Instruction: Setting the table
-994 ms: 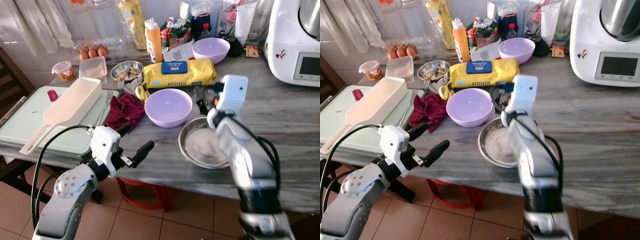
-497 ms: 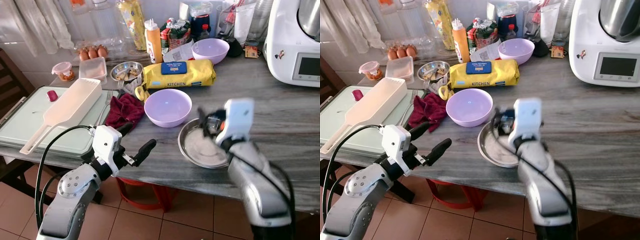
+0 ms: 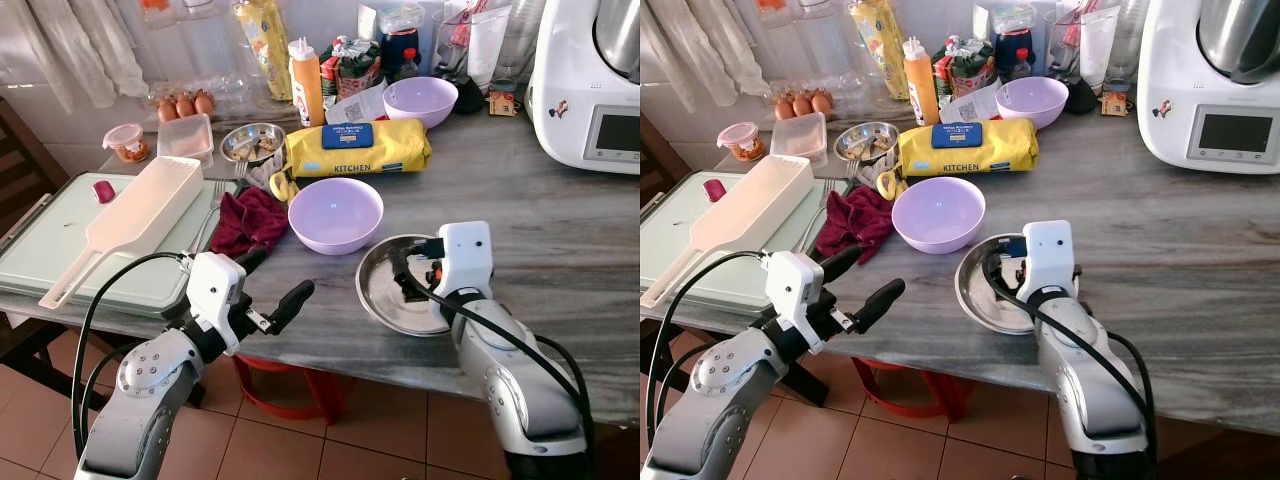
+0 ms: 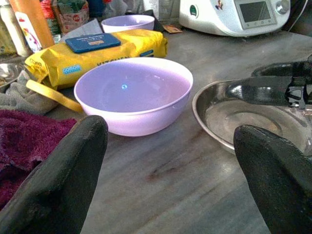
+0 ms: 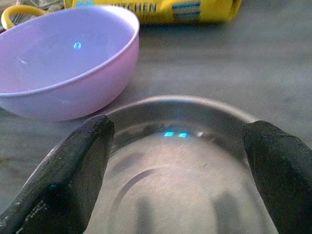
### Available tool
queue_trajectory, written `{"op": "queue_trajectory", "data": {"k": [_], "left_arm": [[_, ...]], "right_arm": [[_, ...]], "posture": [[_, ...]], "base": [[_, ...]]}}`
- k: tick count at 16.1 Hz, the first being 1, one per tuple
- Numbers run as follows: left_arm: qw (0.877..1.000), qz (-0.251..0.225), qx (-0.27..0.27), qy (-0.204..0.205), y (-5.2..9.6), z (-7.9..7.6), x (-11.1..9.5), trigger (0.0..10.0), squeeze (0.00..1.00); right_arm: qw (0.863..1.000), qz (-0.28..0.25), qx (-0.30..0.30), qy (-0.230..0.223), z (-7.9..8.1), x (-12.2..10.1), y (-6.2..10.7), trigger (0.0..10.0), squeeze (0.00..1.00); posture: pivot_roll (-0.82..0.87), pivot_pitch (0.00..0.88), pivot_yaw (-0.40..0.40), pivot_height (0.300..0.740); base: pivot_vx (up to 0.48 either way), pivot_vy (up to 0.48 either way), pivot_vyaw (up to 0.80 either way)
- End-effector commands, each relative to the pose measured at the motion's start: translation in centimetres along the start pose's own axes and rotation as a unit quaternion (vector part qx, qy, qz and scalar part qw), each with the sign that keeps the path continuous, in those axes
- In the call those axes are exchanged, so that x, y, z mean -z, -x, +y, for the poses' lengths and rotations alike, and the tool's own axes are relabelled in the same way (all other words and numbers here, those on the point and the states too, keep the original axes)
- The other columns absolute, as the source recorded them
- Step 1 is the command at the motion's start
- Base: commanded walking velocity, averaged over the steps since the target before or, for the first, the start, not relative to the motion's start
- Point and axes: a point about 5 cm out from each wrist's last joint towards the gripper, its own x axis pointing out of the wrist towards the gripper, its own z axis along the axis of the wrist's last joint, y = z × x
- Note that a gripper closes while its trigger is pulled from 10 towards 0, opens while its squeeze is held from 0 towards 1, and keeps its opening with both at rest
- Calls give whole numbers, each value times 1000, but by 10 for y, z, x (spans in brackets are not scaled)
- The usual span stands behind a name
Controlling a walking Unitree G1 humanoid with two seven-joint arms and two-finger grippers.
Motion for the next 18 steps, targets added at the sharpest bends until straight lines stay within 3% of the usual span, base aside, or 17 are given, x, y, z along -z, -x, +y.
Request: {"op": "queue_trajectory", "data": {"k": [1, 3, 6, 7, 12, 18], "left_arm": [[1000, 6, -7, -4, 4, 2, 0, 10000, 0], [1000, 2, -4, -7, 4, 2, -1, 10000, 0], [1000, -4, 6, 4, 4, 0, -4, 10000, 0], [1000, -3, 12, 9, 4, -1, -5, 10000, 0], [999, 17, 48, 12, 11, -1, -1, 10000, 0], [997, 33, 67, 12, 9, -4, 8, 10000, 0]], "right_arm": [[1000, 17, -1, -22, 2, 0, -2, 10000, 1000], [998, 34, 1, -49, 0, 4, -6, 10000, 886], [996, 49, 3, -69, -4, 6, -10, 10000, 106], [997, 50, 3, -66, -4, 5, -10, 10000, 0], [994, 90, -2, -67, -5, 16, -13, 10000, 0], [993, 101, 2, -67, -12, 19, -32, 10000, 0]], "posture": [[-126, 99, 109, 740], [-127, 102, 109, 740], [-123, 105, 105, 740], [-123, 105, 104, 740], [-120, 109, 106, 740], [-121, 110, 108, 740]], "base": [[0, 0, 0], [0, 0, 0], [0, 0, 0], [0, 0, 0], [0, 0, 0], [0, 0, 0]]}}
